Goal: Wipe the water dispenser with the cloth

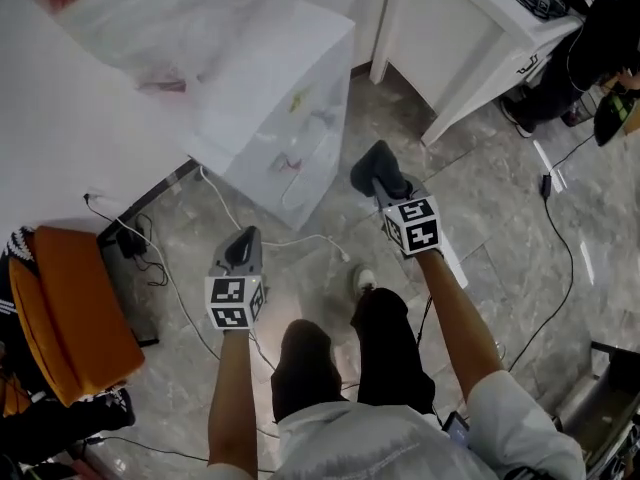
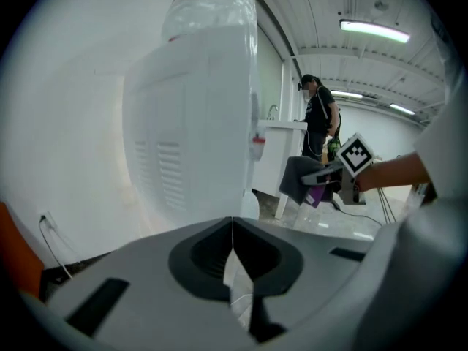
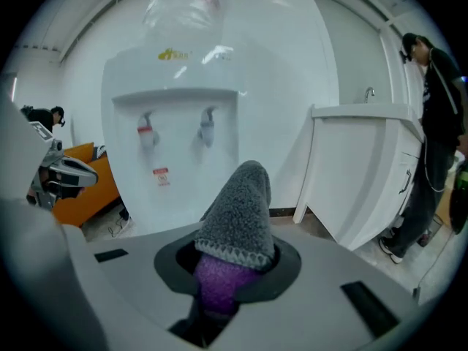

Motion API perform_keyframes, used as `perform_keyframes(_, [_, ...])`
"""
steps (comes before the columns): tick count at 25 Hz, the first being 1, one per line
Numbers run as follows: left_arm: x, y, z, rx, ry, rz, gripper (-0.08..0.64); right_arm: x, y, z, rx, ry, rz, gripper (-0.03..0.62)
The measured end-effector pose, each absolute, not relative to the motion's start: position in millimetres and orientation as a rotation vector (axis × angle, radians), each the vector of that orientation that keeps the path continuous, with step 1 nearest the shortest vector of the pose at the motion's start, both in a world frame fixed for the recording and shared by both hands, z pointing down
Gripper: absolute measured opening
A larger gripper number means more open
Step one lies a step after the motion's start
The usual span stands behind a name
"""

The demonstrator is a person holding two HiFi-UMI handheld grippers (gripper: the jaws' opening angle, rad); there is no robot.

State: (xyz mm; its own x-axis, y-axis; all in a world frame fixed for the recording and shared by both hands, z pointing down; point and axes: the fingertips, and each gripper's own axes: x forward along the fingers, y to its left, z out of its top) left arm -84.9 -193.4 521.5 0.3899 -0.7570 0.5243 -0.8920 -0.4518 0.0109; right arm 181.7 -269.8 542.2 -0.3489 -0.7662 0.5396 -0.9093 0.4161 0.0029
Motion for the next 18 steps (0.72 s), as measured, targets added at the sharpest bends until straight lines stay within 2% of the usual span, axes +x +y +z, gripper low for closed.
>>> perform_keyframes(10, [-82, -216, 699, 2.384, -1.450, 0.639, 0.017, 188, -341, 713, 1.348, -2.167, 0.233, 0.068])
perform_keyframes(18, [-98, -226, 734, 2.402, -1.497, 0.596, 0.017, 165, -393, 744, 1.360, -2.177, 0.106, 0.068])
